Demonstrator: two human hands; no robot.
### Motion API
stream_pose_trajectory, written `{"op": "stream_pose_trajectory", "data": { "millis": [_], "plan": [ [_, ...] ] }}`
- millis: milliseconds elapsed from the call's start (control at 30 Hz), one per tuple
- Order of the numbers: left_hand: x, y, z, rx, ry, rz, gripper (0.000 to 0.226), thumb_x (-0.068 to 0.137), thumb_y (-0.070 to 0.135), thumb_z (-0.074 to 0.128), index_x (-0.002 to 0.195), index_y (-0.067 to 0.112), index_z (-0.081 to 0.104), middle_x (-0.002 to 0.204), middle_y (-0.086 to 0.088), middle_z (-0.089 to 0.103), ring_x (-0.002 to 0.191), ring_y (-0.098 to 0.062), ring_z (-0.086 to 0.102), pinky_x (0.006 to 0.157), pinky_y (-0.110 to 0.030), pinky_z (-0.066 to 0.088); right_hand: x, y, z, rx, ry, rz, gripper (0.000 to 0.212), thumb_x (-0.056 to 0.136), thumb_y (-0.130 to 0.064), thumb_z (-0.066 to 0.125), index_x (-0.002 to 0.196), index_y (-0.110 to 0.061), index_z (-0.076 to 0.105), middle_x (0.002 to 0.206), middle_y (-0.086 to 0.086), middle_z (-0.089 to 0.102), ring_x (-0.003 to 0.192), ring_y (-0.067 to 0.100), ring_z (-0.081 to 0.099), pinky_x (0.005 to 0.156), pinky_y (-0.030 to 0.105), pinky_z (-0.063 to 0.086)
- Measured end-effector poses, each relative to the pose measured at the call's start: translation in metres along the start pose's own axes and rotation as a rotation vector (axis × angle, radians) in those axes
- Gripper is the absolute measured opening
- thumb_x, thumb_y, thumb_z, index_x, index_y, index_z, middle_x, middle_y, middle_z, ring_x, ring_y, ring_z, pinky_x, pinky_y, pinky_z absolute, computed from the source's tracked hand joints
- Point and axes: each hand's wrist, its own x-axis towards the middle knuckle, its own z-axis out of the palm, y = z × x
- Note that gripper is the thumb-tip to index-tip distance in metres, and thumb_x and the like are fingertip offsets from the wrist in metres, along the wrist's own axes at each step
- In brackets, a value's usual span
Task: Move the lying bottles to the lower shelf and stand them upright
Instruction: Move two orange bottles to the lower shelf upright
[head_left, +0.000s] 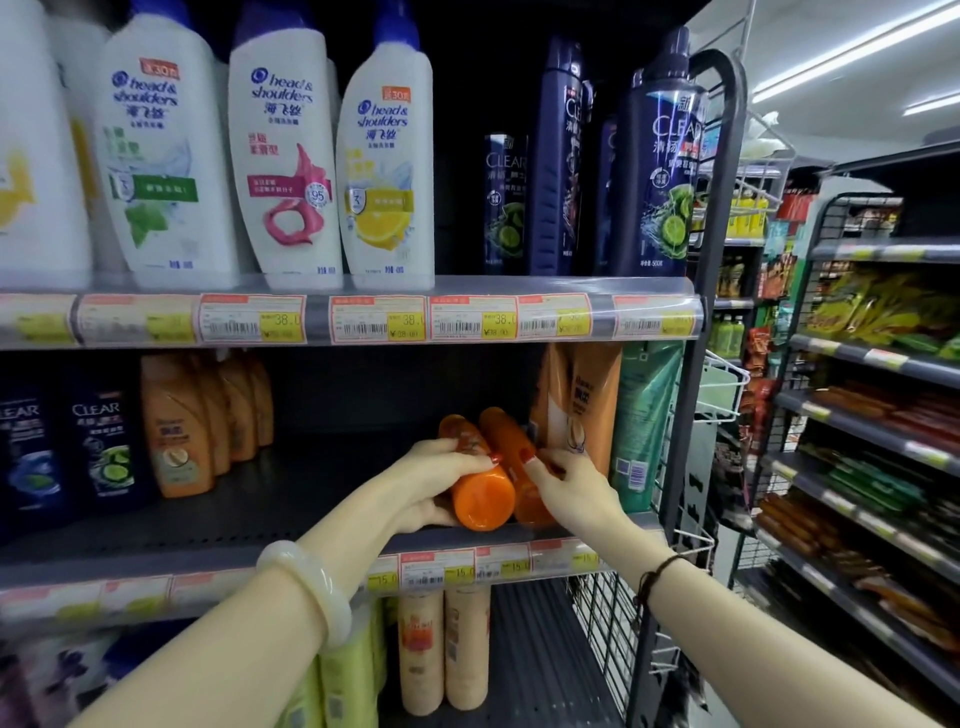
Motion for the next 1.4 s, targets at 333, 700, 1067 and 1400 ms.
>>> {"op": "stream_pose_trajectory", "data": {
  "millis": [333,700,1067,1400],
  "plan": [
    [-0.005,-0.006,0.001,-0.058,0.038,0.033,0.082,0.08,0.016,0.073,0.148,0.02,0.028,0.141,-0.019,0.044,0.118,-0.036,0.054,0.086,-0.052,0.053,-0.014,0.003,0.005,0.303,0.127,-0.011,0.056,0.084,-0.039,0.062,0.134,-0.013,0.055,0.13,0.007,0.061,0.121,0.024,0.056,0.102,0.045,0.047],
    [-0.022,0.01,-0.004,-0.027,0.007,0.106,0.075,0.08,0.021,0.074,0.145,0.019,0.037,0.137,-0.017,0.05,0.111,-0.033,0.057,0.077,-0.047,0.057,-0.013,-0.003,0.002,0.406,0.151,0.012,0.072,0.063,-0.06,0.057,0.114,-0.011,0.068,0.1,0.008,0.071,0.094,0.024,0.065,0.084,0.039,0.052],
    [-0.044,-0.008,-0.004,-0.049,-0.026,0.103,0.087,0.078,0.016,0.075,0.15,0.021,0.026,0.139,-0.017,0.048,0.113,-0.037,0.056,0.082,-0.05,0.055,-0.052,0.004,-0.001,0.425,0.164,-0.037,0.063,0.087,-0.037,0.063,0.138,-0.004,0.048,0.136,0.014,0.057,0.121,0.025,0.057,0.097,0.036,0.048],
    [-0.057,-0.02,-0.006,-0.073,-0.048,0.053,0.04,0.078,0.014,0.072,0.114,0.013,0.056,0.113,-0.017,0.061,0.1,-0.034,0.062,0.078,-0.048,0.056,-0.072,0.022,0.001,0.504,-0.108,0.046,0.05,0.085,-0.033,0.064,0.127,-0.007,0.055,0.119,0.013,0.065,0.108,0.028,0.062,0.078,0.03,0.049]
  ]
}}
